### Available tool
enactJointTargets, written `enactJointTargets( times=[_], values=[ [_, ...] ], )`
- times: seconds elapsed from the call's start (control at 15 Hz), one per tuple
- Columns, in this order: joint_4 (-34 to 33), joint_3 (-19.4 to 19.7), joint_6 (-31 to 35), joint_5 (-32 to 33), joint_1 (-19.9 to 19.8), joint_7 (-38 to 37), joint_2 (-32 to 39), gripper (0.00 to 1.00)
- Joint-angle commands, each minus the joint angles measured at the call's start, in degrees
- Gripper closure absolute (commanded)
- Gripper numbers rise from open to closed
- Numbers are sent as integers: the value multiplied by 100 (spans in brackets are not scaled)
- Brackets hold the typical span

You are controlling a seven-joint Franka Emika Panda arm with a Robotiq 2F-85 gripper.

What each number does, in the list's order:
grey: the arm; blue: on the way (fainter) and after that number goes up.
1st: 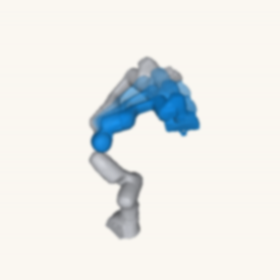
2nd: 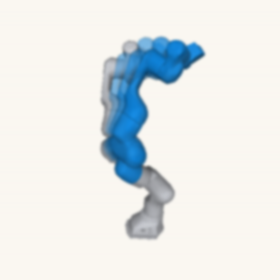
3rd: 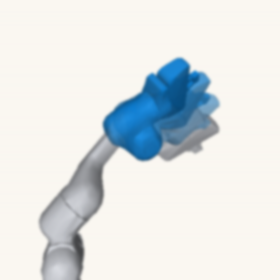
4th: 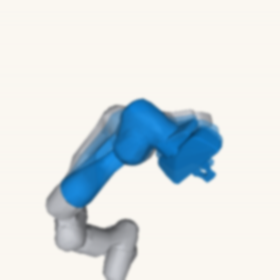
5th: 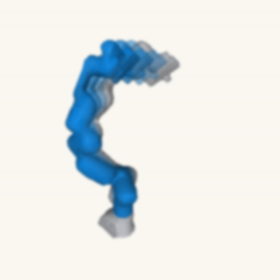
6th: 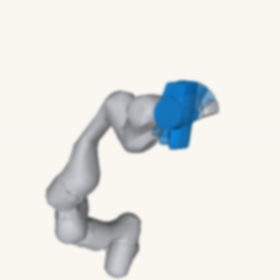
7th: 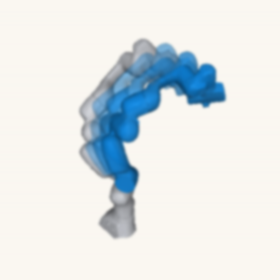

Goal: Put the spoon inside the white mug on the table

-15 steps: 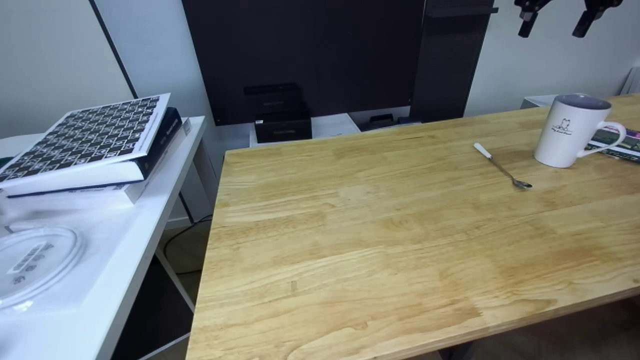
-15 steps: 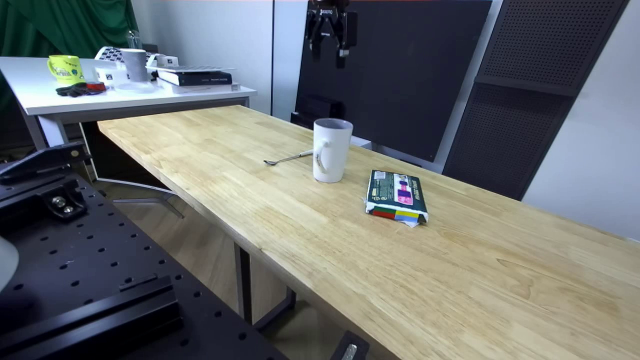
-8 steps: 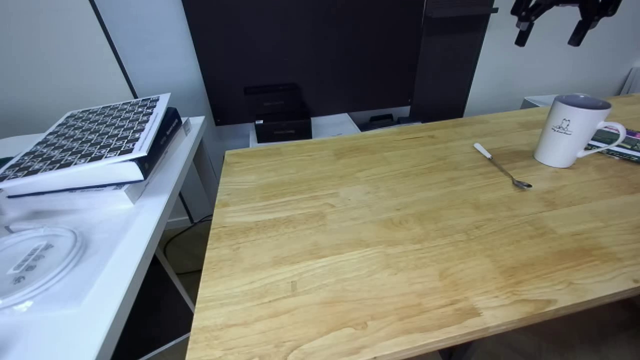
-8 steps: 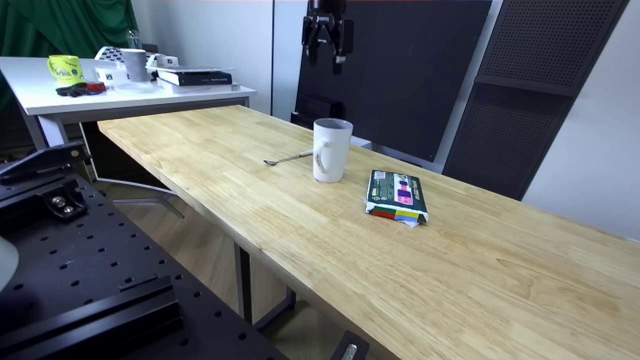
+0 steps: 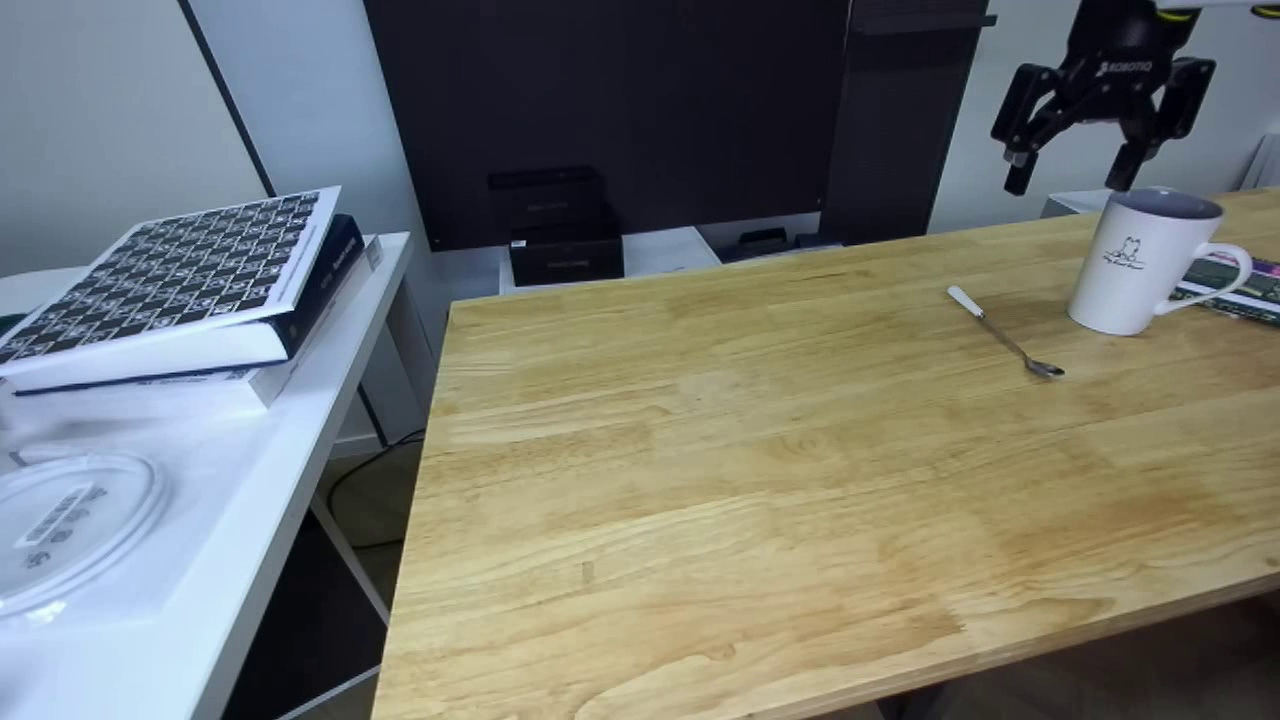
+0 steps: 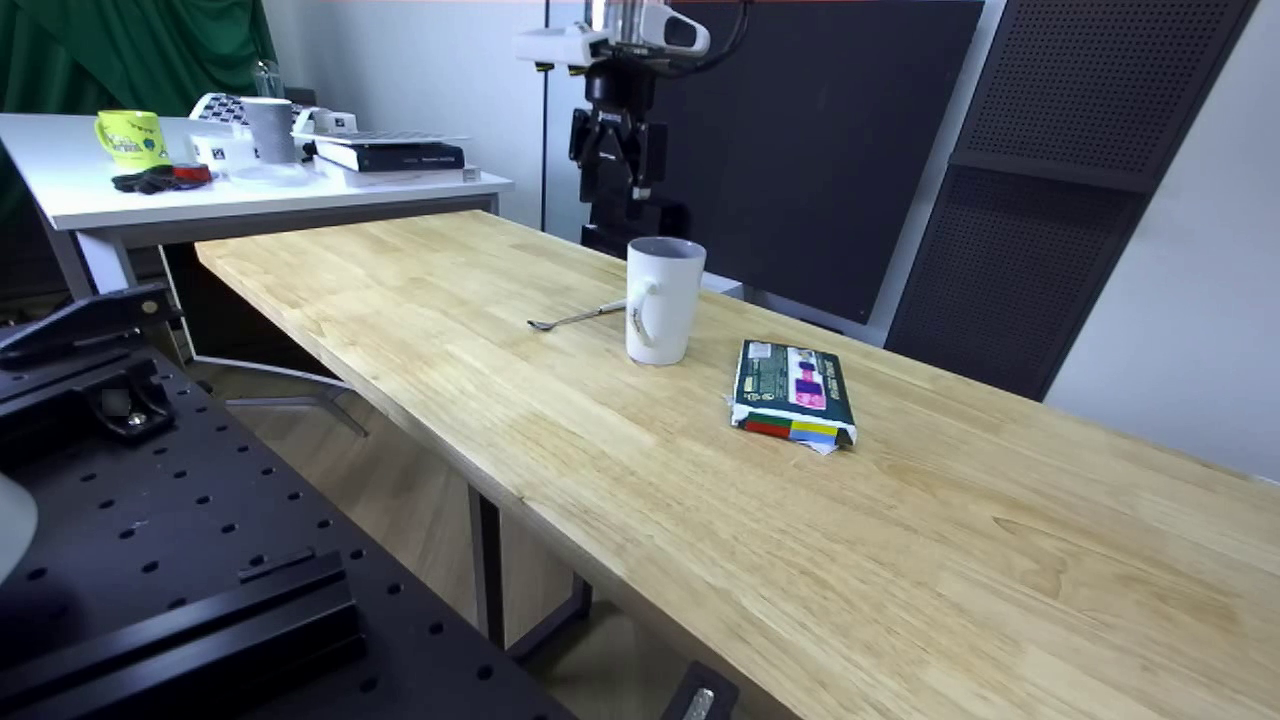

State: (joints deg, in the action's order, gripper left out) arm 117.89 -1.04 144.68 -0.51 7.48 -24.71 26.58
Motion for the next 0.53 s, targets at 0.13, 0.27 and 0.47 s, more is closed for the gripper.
enactJointTargets(
  times=[0.13, 0.27, 0.47],
  values=[
    [-107, 33, 510, -216, 97, 136, 398, 0],
    [-121, 30, 719, -251, 142, 164, 537, 0],
    [-119, 241, 1188, -77, 395, 18, 858, 0]
  ],
)
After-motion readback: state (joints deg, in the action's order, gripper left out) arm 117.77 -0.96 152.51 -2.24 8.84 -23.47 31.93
